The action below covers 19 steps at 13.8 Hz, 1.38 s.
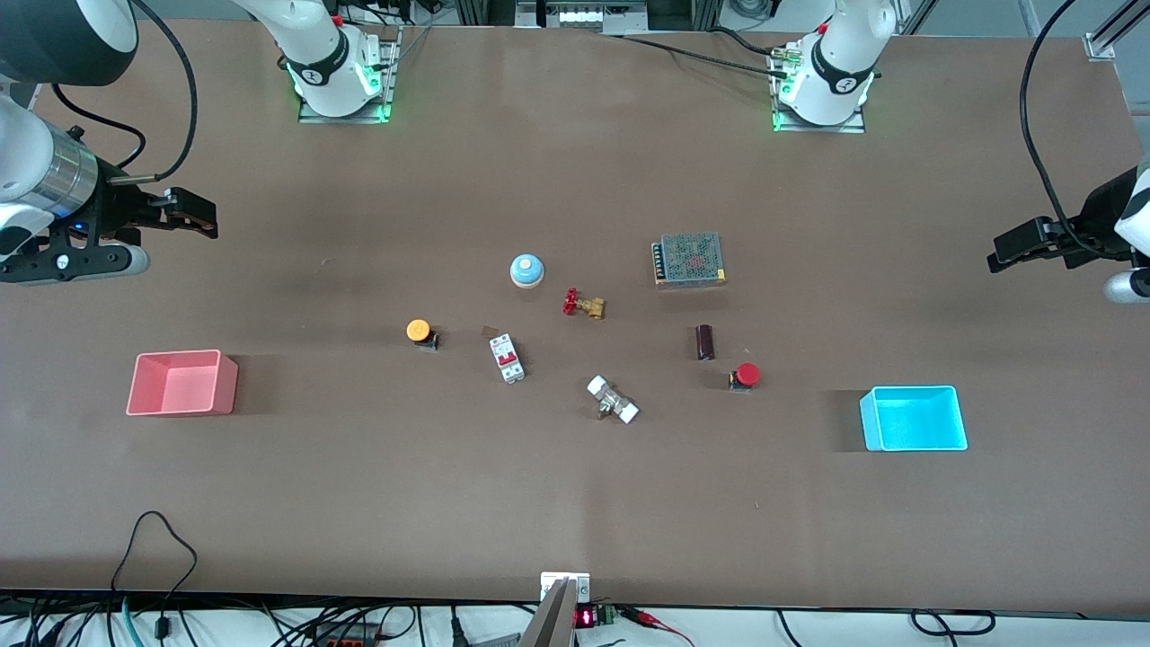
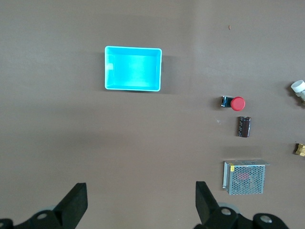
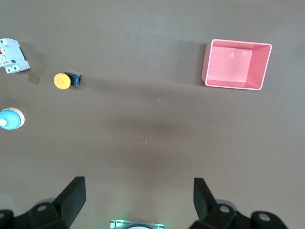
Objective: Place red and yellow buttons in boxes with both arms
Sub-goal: 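Reach the right gripper to the yellow button while the left gripper reaches the red button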
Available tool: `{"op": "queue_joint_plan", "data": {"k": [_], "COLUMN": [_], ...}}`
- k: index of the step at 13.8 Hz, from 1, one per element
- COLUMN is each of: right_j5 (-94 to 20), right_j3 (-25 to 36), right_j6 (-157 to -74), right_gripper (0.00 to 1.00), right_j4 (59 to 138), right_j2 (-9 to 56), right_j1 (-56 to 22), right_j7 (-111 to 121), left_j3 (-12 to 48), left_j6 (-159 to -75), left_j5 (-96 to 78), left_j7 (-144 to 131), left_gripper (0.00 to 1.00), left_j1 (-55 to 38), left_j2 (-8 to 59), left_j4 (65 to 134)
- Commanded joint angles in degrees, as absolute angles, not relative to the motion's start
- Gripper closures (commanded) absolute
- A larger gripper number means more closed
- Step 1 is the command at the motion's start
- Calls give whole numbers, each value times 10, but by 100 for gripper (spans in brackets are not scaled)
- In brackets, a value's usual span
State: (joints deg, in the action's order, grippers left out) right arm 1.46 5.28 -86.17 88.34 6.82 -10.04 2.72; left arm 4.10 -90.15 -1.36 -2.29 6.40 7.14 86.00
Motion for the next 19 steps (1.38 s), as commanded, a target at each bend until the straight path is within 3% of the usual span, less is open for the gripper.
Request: {"op": "queue_joint_plan", "data": {"k": [1, 7, 10, 12, 19], "right_j5": [7, 6, 6, 6, 5], "right_j3": [52, 52, 53, 54, 52], "right_j6": [-856, -859, -874, -911, -909], "right_gripper": [0, 0, 0, 0, 0], "right_j4": [887, 901, 922, 961, 962], "right_j2": [62, 57, 52, 33, 27], "right_j1": [-98, -97, -97, -97, -98], "right_j7": [30, 34, 35, 35, 26], "left_j3": [46, 53, 57, 56, 32], "left_j6": [-887, -888, -892, -930, -1036], "left_j5": [-8, -15, -16, -18, -18], "left_j7": [-30, -25, -25, -25, -4], "left_gripper": [0, 0, 0, 0, 0], "left_j1": [65, 58, 27, -17, -93], "left_j2": [64, 89, 147, 178, 273], "left_j4": [858, 851, 849, 861, 867]}}
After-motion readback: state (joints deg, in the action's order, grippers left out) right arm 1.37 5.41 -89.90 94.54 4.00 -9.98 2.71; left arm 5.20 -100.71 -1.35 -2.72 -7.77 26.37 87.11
